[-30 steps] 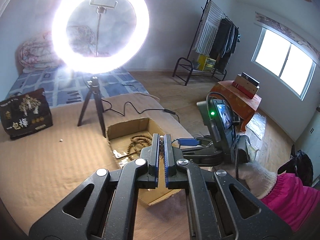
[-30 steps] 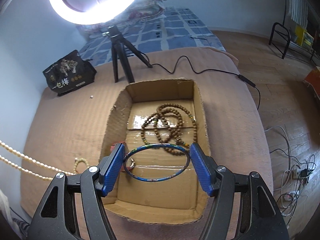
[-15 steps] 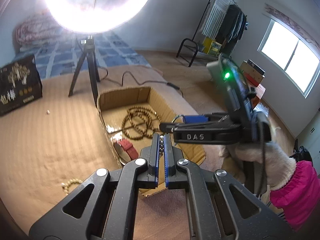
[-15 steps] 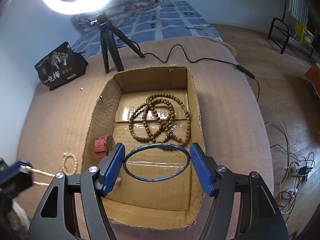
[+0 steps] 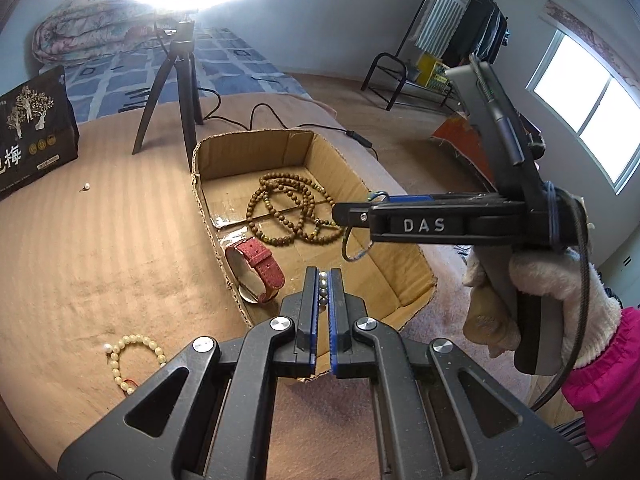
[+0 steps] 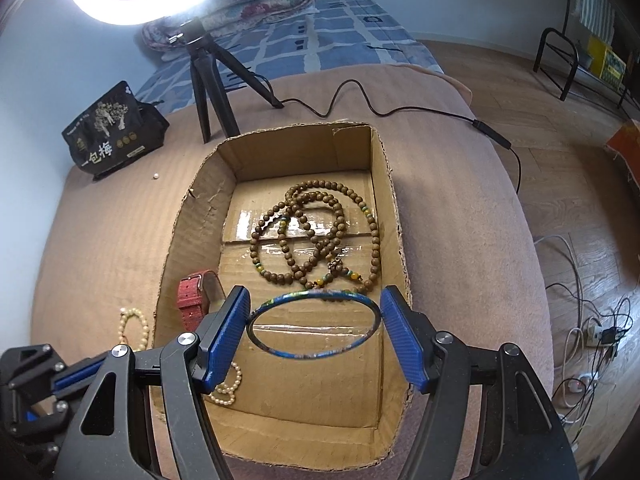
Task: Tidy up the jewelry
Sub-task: 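Open the right tool to drop the blue bangle while the left tool releases the pearls, then move the left tool to the jade bead bracelet while the right tool approaches it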
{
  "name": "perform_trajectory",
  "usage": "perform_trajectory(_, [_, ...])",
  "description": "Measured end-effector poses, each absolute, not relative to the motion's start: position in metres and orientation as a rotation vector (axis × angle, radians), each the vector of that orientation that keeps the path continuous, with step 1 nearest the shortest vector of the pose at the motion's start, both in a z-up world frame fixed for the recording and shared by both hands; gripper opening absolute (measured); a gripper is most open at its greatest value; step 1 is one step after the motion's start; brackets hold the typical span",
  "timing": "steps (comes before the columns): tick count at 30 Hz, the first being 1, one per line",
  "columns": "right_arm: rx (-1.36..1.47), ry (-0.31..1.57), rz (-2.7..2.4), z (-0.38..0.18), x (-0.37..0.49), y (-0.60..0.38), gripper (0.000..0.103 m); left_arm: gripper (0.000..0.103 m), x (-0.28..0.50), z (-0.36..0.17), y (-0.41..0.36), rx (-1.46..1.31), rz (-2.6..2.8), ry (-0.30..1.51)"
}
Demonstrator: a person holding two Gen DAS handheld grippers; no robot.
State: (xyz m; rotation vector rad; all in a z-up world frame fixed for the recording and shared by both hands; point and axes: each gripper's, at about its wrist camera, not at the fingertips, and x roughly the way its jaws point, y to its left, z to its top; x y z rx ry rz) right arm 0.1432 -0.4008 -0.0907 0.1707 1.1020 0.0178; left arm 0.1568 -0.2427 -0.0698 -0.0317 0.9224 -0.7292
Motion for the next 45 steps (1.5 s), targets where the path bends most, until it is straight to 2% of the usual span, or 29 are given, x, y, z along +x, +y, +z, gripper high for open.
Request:
perform_trajectory(19, [0.183,1.095,0.019,-0.087,0.141,-0.397,0.067,0.003,0.156,-0.072,-0.211,0.009,-0.674,0.931])
perform_trajectory(20, [0.181,1.091,0.024,-0.085,0.141,-0.395,0.067,0.005,0.156,-0.071,-0.206,0.017,-0.665,0.928])
perform_trajectory(22, [0.181,1.082,0.035,-0.082,0.139,-0.39,0.067,0.026,0.156,-0.069,-0.195,0.027,-0.645,0.92])
perform_trajectory(23, [0.182,1.076,0.044,-0.08,0.138,-0.387,0.067,0.045,0.157,-0.068,-0.189,0.029,-0.636,0.913])
perform_trajectory(24, [0.183,1.071,0.051,-0.079,0.137,-0.385,0.067,0.051,0.157,-0.065,-0.181,0.031,-0.624,0.898])
perform_trajectory(36, [0.13,0.968,0.112,-0.062,0.128,-0.348,0.068,0.051,0.165,-0.073,-0.091,0.033,-0.506,0.912])
perform_trajectory(37, [0.119,0.954,0.115,-0.061,0.127,-0.344,0.069,0.051,0.165,-0.073,-0.085,0.031,-0.5,0.914])
perform_trajectory(39, [0.085,0.924,0.13,-0.058,0.126,-0.334,0.08,0.051,0.167,-0.078,-0.075,0.028,-0.48,0.919])
perform_trajectory(45, [-0.016,0.926,0.214,-0.054,0.128,-0.299,0.081,0.051,0.169,-0.089,-0.055,0.034,-0.451,0.937])
